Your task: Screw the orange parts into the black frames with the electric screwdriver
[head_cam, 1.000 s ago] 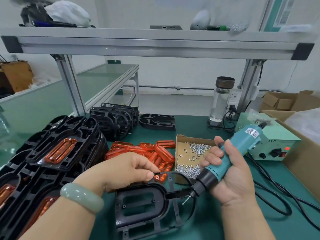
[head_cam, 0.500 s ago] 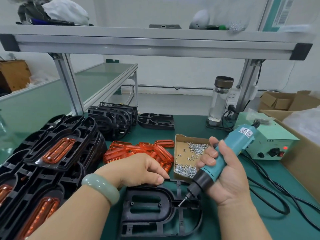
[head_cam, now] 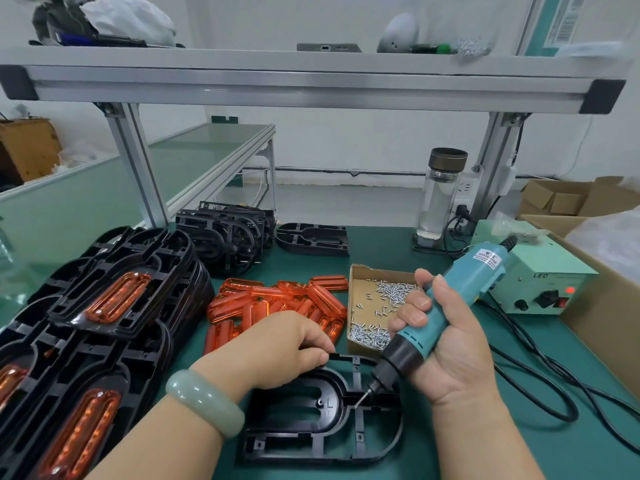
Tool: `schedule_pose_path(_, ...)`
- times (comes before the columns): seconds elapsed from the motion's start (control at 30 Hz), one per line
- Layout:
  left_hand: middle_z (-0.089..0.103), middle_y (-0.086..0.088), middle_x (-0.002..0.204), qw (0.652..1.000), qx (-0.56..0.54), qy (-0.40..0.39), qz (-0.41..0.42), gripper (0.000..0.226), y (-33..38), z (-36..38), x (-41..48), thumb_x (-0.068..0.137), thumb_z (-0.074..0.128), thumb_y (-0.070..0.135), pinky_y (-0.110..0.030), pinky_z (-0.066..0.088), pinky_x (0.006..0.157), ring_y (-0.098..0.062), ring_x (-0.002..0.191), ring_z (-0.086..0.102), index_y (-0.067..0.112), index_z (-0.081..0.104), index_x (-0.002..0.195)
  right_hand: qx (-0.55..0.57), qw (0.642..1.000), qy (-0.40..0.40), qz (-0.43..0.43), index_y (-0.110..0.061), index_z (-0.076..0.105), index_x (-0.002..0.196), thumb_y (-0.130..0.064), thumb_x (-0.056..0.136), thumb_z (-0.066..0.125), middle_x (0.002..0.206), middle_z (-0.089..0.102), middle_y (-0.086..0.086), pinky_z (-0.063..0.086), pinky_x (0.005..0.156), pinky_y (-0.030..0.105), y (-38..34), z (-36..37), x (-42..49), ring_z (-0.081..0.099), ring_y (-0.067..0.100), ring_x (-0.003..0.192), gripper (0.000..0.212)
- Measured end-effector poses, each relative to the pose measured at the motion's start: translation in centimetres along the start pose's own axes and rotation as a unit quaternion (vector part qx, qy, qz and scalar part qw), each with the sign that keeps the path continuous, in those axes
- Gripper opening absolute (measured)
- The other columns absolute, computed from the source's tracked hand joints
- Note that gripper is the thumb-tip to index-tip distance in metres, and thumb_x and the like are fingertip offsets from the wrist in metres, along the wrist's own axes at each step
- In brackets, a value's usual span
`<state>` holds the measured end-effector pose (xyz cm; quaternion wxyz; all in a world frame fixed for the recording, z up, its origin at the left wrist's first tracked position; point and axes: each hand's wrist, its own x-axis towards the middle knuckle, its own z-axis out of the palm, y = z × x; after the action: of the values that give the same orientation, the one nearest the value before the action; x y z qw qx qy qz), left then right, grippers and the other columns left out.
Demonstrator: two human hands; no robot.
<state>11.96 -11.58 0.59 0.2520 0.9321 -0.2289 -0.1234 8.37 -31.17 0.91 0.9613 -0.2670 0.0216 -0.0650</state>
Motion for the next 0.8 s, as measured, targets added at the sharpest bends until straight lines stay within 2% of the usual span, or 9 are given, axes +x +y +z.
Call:
schedule_pose_path(0.13, 0.066, 0.024, 0.099, 0.997, 0.015, 0.071, 0.020, 0.019, -0.4, 1.1, -0.6, 0.088, 0.062, 0.034, 0.002, 0.033, 0.073, 0.012, 0.083, 0.053, 0.036, 0.069, 0.105, -0.002, 1.000, -0.001, -0.004, -0.016, 0.058, 0.096, -0.026, 0.080, 0.059, 0.060, 0.044, -0.006, 0.044, 0.046, 0.021, 0.1, -0.1, 0.1, 0.042, 0.005, 0.042, 0.018)
schedule_pose_path(0.23, 0.065, 0.022, 0.108, 0.995, 0.014, 0.097, 0.028, 0.026, -0.3, 1.3, -1.3, 0.086, 0.063, 0.040, -0.004, 0.039, 0.085, 0.011, 0.094, 0.053, 0.035, 0.066, 0.112, 0.000, 1.000, -0.001, -0.004, -0.016, 0.058, 0.096, -0.026, 0.080, 0.059, 0.060, 0.044, -0.006, 0.044, 0.046, 0.021, 0.1, -0.2, 0.1, 0.043, 0.005, 0.042, 0.019)
schedule_pose_path(0.33, 0.053, 0.025, 0.125, 0.998, 0.013, 0.057, 0.032, 0.065, -0.1, 1.4, -2.6, 0.068, 0.066, 0.063, -0.016, 0.035, 0.102, 0.007, 0.115, 0.046, 0.037, 0.054, 0.127, 0.002, 1.000, -0.001, -0.007, -0.016, 0.057, 0.096, -0.026, 0.080, 0.059, 0.060, 0.044, -0.006, 0.044, 0.046, 0.021, 0.0, -0.2, 0.1, 0.042, 0.005, 0.042, 0.018)
schedule_pose_path(0.4, 0.039, 0.025, 0.138, 0.998, 0.048, 0.009, 0.028, 0.098, 0.2, 1.8, -3.5, 0.050, 0.063, 0.076, -0.023, 0.028, 0.111, 0.002, 0.129, 0.032, 0.038, 0.040, 0.138, 0.004, 1.000, -0.001, -0.008, -0.016, 0.058, 0.095, -0.026, 0.080, 0.059, 0.059, 0.044, -0.006, 0.043, 0.046, 0.020, 0.0, -0.2, 0.1, 0.042, 0.004, 0.042, 0.018)
schedule_pose_path(0.47, 0.022, 0.022, 0.148, 0.995, 0.100, -0.008, 0.026, 0.115, 0.5, 2.5, -4.0, 0.045, 0.062, 0.080, -0.030, 0.017, 0.116, -0.001, 0.137, 0.015, 0.037, 0.026, 0.145, 0.004, 1.000, -0.001, -0.012, -0.017, 0.058, 0.095, -0.026, 0.080, 0.059, 0.059, 0.044, -0.007, 0.044, 0.046, 0.020, 0.0, -0.2, 0.1, 0.042, 0.004, 0.042, 0.018)
schedule_pose_path(0.6, 0.015, 0.020, 0.151, 0.993, 0.115, 0.022, 0.033, 0.112, 0.9, 3.6, -4.3, 0.052, 0.064, 0.076, -0.034, 0.013, 0.118, -0.006, 0.140, 0.007, 0.038, 0.018, 0.147, -0.004, 1.000, -0.003, -0.016, -0.016, 0.057, 0.096, -0.026, 0.079, 0.059, 0.059, 0.044, -0.006, 0.044, 0.046, 0.020, 0.1, -0.2, 0.0, 0.042, 0.005, 0.042, 0.019)
schedule_pose_path(0.7, 0.017, 0.030, 0.142, 0.998, 0.043, 0.027, 0.028, 0.108, 0.7, 3.1, -4.4, 0.052, 0.061, 0.079, -0.025, 0.011, 0.114, 0.004, 0.136, 0.007, 0.045, 0.016, 0.145, -0.006, 1.000, -0.002, -0.013, -0.017, 0.057, 0.096, -0.026, 0.079, 0.059, 0.059, 0.044, -0.007, 0.044, 0.045, 0.020, 0.2, -0.3, 0.0, 0.042, 0.005, 0.042, 0.019)
schedule_pose_path(0.73, 0.022, 0.031, 0.140, 0.998, 0.013, 0.060, 0.022, 0.100, 0.4, 2.7, -4.2, 0.058, 0.060, 0.076, -0.021, 0.013, 0.112, 0.004, 0.135, 0.011, 0.044, 0.021, 0.144, -0.006, 1.000, -0.002, -0.011, -0.017, 0.057, 0.096, -0.026, 0.079, 0.060, 0.059, 0.043, -0.007, 0.044, 0.045, 0.020, 0.2, -0.3, 0.0, 0.042, 0.005, 0.042, 0.019)
schedule_pose_path(0.8, 0.037, 0.020, 0.142, 0.983, 0.003, 0.186, -0.010, 0.075, -0.3, 2.0, -3.5, 0.075, 0.062, 0.059, -0.021, 0.020, 0.111, -0.003, 0.133, 0.027, 0.036, 0.036, 0.141, -0.009, 1.000, -0.001, -0.010, -0.017, 0.058, 0.096, -0.026, 0.079, 0.060, 0.059, 0.044, -0.006, 0.044, 0.045, 0.021, 0.3, -0.3, 0.0, 0.042, 0.005, 0.042, 0.019)
